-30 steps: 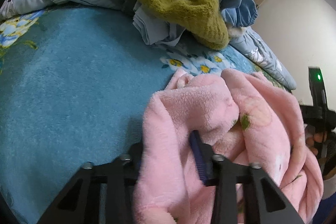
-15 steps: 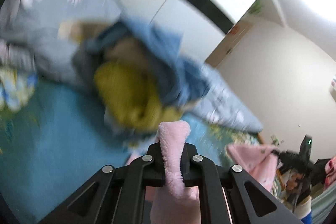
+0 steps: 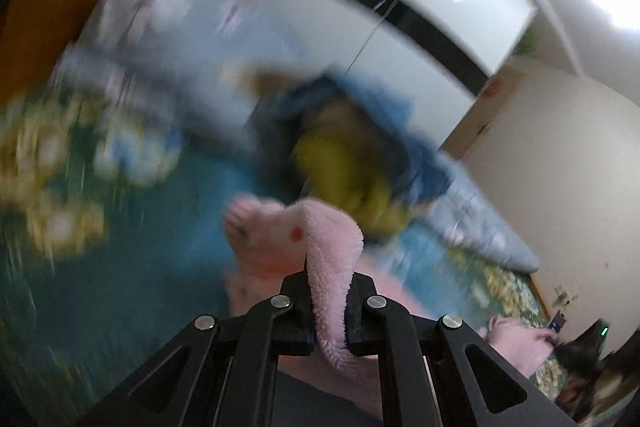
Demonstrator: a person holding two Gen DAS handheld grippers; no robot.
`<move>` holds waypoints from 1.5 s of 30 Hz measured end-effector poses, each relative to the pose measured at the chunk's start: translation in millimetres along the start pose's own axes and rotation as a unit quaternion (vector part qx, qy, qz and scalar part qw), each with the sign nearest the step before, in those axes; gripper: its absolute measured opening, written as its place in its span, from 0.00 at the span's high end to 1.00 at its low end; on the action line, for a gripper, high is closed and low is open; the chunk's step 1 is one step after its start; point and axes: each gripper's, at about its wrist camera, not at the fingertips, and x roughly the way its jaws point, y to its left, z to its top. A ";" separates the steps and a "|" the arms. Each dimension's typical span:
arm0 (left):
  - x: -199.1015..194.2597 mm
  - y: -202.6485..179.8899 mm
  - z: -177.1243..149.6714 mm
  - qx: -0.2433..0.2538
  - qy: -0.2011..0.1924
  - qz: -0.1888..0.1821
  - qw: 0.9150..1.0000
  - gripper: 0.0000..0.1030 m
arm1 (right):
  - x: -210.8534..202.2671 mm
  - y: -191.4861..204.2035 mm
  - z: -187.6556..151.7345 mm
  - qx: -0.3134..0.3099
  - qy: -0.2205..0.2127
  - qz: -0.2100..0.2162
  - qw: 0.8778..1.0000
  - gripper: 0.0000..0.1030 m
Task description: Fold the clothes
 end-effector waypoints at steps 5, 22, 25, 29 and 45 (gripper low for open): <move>17.9 48.7 -50.3 -0.059 0.047 0.042 0.996 0.92 | 24.6 -48.0 -59.0 0.054 0.053 -0.005 0.997 0.97; 7.8 34.1 -39.3 -0.039 0.014 0.012 0.999 0.92 | 18.6 16.4 -34.7 -0.065 0.037 -0.062 0.995 0.70; 10.5 36.5 -39.8 -0.044 0.017 0.009 0.999 0.92 | 40.4 41.8 -33.0 -0.058 0.064 0.004 0.996 0.68; 10.8 38.0 -38.8 -0.045 0.017 0.004 0.999 0.92 | 75.6 56.1 -38.5 0.000 0.125 0.079 0.989 0.66; 37.4 31.9 -18.0 -0.043 0.027 -0.004 0.999 0.92 | 123.4 63.8 -19.9 0.077 0.166 0.063 0.981 0.94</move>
